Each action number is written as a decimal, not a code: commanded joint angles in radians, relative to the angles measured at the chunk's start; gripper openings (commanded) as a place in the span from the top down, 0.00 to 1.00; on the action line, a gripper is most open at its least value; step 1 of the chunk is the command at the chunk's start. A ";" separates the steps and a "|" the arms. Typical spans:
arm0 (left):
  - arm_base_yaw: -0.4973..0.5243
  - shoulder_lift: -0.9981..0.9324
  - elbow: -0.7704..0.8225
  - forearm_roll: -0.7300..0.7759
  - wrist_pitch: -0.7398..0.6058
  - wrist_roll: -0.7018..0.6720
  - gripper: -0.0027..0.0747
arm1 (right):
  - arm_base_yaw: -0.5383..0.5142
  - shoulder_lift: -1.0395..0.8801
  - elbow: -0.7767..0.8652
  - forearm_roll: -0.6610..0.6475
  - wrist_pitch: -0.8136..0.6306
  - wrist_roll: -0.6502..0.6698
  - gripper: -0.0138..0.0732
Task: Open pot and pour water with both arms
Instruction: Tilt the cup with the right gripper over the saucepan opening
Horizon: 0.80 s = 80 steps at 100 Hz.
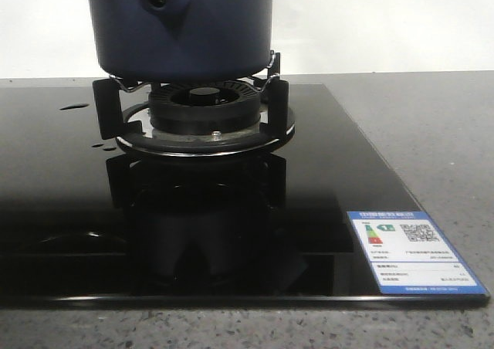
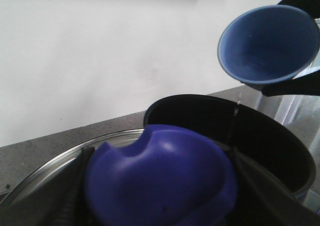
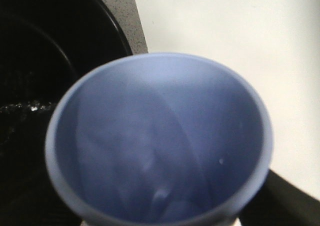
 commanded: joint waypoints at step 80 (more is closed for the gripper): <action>-0.008 -0.024 -0.034 -0.129 0.046 0.002 0.64 | 0.006 -0.026 -0.039 -0.122 -0.148 -0.053 0.58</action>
